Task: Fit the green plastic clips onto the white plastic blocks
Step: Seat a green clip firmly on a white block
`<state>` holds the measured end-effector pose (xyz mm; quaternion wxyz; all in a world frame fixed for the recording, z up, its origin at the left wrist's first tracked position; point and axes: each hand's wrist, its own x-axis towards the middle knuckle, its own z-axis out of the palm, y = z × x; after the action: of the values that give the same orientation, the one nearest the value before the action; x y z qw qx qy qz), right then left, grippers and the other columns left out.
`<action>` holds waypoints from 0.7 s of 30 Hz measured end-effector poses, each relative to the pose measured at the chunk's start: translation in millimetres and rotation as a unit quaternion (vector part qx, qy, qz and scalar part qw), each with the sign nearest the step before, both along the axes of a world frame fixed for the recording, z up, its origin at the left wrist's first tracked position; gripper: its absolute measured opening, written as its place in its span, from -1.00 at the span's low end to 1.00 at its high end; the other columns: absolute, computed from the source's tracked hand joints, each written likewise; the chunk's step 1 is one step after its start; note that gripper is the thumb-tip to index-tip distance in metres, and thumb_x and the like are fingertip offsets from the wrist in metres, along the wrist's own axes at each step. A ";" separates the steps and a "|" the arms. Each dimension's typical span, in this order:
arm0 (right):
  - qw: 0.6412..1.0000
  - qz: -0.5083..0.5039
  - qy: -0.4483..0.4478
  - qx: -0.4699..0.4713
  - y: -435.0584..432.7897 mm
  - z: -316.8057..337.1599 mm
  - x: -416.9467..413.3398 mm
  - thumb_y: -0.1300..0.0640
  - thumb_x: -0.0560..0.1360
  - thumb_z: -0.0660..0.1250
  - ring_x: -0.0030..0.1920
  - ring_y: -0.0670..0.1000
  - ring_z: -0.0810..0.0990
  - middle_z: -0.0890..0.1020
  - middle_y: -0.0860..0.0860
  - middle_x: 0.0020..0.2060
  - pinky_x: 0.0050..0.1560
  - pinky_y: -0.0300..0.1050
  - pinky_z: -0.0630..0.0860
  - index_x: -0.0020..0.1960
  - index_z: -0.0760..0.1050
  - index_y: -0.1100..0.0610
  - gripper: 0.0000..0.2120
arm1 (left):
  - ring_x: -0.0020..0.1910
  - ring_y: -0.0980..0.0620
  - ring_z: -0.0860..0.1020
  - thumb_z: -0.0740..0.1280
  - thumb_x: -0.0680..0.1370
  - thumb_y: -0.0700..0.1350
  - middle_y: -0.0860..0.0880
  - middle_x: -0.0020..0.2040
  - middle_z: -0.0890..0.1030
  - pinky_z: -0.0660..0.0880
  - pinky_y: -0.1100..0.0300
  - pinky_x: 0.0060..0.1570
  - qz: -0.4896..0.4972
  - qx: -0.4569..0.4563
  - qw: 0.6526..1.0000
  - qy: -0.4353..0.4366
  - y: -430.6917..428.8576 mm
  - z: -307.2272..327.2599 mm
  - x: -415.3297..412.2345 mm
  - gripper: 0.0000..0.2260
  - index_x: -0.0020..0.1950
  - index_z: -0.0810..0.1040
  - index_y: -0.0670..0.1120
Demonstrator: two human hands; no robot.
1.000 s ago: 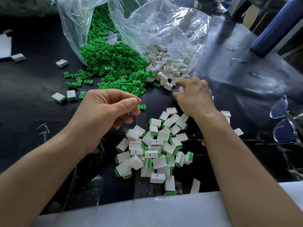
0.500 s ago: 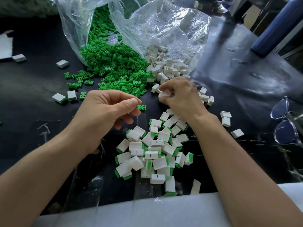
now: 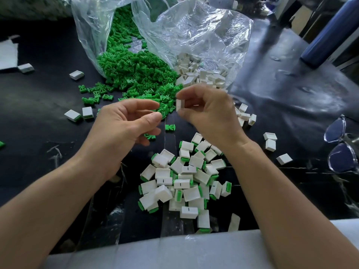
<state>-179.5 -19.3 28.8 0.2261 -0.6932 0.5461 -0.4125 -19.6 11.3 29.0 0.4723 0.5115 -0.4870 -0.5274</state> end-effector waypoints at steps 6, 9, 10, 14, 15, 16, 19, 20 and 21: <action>0.992 0.121 -0.040 -0.008 12.8 -5.8 18.4 0.41 0.34 0.44 -0.24 -0.05 0.61 0.61 0.06 -0.25 -0.10 -0.20 0.59 -0.09 0.54 0.33 -0.83 | -0.41 0.17 0.60 0.40 0.32 -0.15 0.04 -0.37 0.66 0.54 0.35 -0.40 0.000 -0.004 1.000 0.006 -0.7 1.4 -0.6 -0.81 -0.08 0.58 -0.11; 0.989 0.136 -0.054 0.028 12.8 -4.0 17.6 0.32 0.34 0.47 -0.26 -0.11 0.58 0.59 -0.01 -0.27 -0.09 -0.23 0.58 -0.09 0.55 0.29 -0.82 | -0.45 0.15 0.58 0.37 0.41 -0.28 0.01 -0.41 0.64 0.55 0.34 -0.41 0.013 -0.004 1.000 0.008 -1.9 0.5 1.4 -0.88 -0.09 0.58 -0.12; 0.991 0.123 -0.047 0.032 12.0 -3.2 16.8 0.26 0.37 0.46 -0.27 -0.15 0.56 0.59 -0.05 -0.29 -0.12 -0.28 0.55 -0.09 0.57 0.26 -0.85 | -0.45 0.15 0.58 0.36 0.44 -0.32 0.00 -0.41 0.64 0.55 0.33 -0.40 0.015 -0.003 1.000 0.013 -2.1 0.3 1.6 -0.86 -0.07 0.57 -0.11; 0.998 0.036 0.035 0.032 7.6 -2.8 11.1 0.13 0.47 0.37 -0.19 -0.13 0.55 0.63 -0.04 -0.23 -0.08 -0.26 0.47 -0.04 0.61 0.17 -0.87 | -0.42 0.13 0.60 0.20 0.50 -0.44 0.03 -0.41 0.61 0.53 0.35 -0.37 0.022 -0.002 0.999 0.027 -3.7 -0.8 1.9 -0.71 -0.09 0.59 -0.09; 0.996 0.029 0.078 0.042 6.8 -4.3 10.9 0.12 0.48 0.34 -0.10 -0.07 0.56 0.64 0.00 -0.13 0.01 -0.19 0.45 0.03 0.61 0.15 -0.83 | -0.42 0.13 0.60 0.17 0.50 -0.46 0.03 -0.41 0.61 0.53 0.35 -0.37 0.022 0.002 0.999 0.033 -4.2 -1.1 2.3 -0.69 -0.12 0.60 -0.11; 0.990 0.030 0.126 0.055 6.2 -6.9 11.0 0.11 0.50 0.32 0.01 -0.02 0.54 0.62 0.04 -0.03 0.10 -0.14 0.42 0.09 0.59 0.13 -0.79 | -0.42 0.12 0.60 0.16 0.50 -0.48 0.02 -0.41 0.62 0.53 0.35 -0.37 0.020 0.007 0.999 0.039 -4.6 -1.0 2.3 -0.68 -0.15 0.60 -0.12; 0.963 0.059 0.252 0.081 3.7 -13.1 13.3 0.10 0.53 0.27 0.17 0.05 0.42 0.51 0.06 0.09 0.15 -0.13 0.32 0.18 0.54 0.08 -0.75 | -0.40 0.11 0.62 0.17 0.48 -0.50 -0.03 -0.39 0.63 0.55 0.34 -0.34 0.006 0.018 0.998 0.064 -3.8 0.4 1.2 -0.70 -0.16 0.58 -0.17; 0.957 0.063 0.270 0.083 3.3 -13.2 13.7 0.11 0.52 0.27 0.17 0.05 0.41 0.50 0.05 0.08 0.11 -0.14 0.31 0.16 0.55 0.08 -0.77 | -0.40 0.10 0.62 0.18 0.48 -0.50 -0.04 -0.38 0.63 0.56 0.34 -0.34 0.002 0.020 0.997 0.069 -3.1 0.6 0.8 -0.71 -0.16 0.58 -0.18; 0.956 0.064 0.274 0.086 3.0 -12.4 13.1 0.12 0.52 0.29 0.14 0.04 0.42 0.50 0.05 0.06 0.07 -0.15 0.32 0.11 0.56 0.09 -0.80 | -0.39 0.10 0.63 0.18 0.47 -0.51 -0.04 -0.38 0.63 0.56 0.33 -0.33 -0.002 0.021 0.997 0.071 -2.8 0.4 0.8 -0.72 -0.16 0.57 -0.18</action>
<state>-166.4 -16.3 16.4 0.1521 -0.7910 0.5750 -0.1431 -18.9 8.5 29.5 0.4941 0.4816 -0.4414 -0.5736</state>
